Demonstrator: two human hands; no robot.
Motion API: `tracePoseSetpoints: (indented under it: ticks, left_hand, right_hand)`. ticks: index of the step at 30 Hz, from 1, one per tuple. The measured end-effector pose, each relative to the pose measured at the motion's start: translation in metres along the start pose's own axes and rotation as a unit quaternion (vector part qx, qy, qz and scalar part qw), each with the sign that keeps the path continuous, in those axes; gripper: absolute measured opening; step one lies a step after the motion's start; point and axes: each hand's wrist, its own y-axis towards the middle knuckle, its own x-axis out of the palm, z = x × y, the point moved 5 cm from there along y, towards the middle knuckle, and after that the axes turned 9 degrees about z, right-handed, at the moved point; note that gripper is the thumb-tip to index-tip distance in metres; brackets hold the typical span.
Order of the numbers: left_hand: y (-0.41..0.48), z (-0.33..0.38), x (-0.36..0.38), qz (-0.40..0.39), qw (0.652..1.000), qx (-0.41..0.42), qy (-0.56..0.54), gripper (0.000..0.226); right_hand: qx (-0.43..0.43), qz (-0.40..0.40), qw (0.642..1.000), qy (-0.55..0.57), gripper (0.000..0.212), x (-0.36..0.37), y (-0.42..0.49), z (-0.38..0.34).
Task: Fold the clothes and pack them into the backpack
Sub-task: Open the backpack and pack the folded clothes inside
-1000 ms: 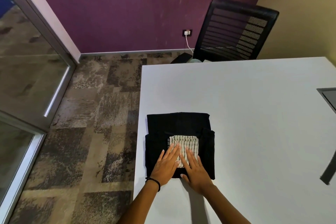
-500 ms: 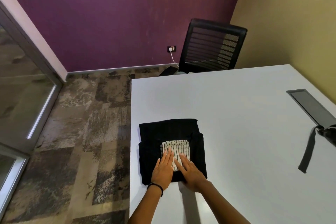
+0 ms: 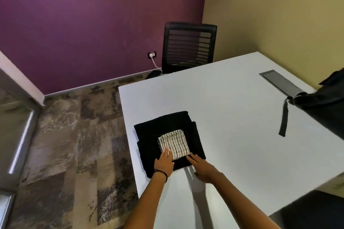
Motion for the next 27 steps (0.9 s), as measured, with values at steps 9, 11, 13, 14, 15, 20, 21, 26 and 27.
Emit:
tracePoseSetpoints:
  ticks: [9, 11, 13, 14, 15, 20, 21, 26, 27]
  left_hand:
    - [0.008, -0.004, -0.009, -0.073, 0.992, 0.043, 0.090, 0.069]
    - [0.015, 0.003, -0.016, -0.102, 0.989, 0.047, 0.099, 0.062]
    - [0.020, 0.011, -0.021, -0.115, 0.985, 0.048, 0.117, 0.055]
    - [0.020, 0.013, -0.022, -0.122, 0.983, 0.043, 0.129, 0.054]
    - [0.021, 0.016, -0.021, -0.127, 0.981, 0.042, 0.141, 0.053]
    - [0.029, 0.014, -0.015, -0.147, 0.975, 0.031, 0.162, 0.050]
    - [0.030, 0.014, -0.017, -0.147, 0.977, 0.033, 0.154, 0.047]
    - [0.042, 0.022, -0.030, -0.054, 0.995, -0.005, 0.089, 0.056]
    - [0.044, 0.027, -0.033, -0.018, 0.995, -0.019, 0.093, 0.055]
  right_hand:
    - [0.123, 0.055, 0.982, 0.131, 0.069, -0.011, -0.064, 0.046]
    - [0.158, 0.076, 0.972, 0.158, 0.066, -0.009, -0.082, 0.063]
    - [0.184, 0.095, 0.963, 0.174, 0.062, -0.007, -0.101, 0.079]
    - [0.194, 0.102, 0.958, 0.183, 0.060, -0.005, -0.108, 0.086]
    - [0.203, 0.112, 0.954, 0.192, 0.058, -0.004, -0.116, 0.093]
    - [0.271, 0.197, 0.901, 0.274, 0.047, -0.003, -0.146, 0.125]
    - [0.279, 0.213, 0.892, 0.283, 0.046, -0.003, -0.150, 0.131]
    - [0.303, 0.248, 0.859, 0.329, 0.046, -0.008, -0.164, 0.157]
    - [0.307, 0.256, 0.851, 0.341, 0.045, -0.011, -0.166, 0.164]
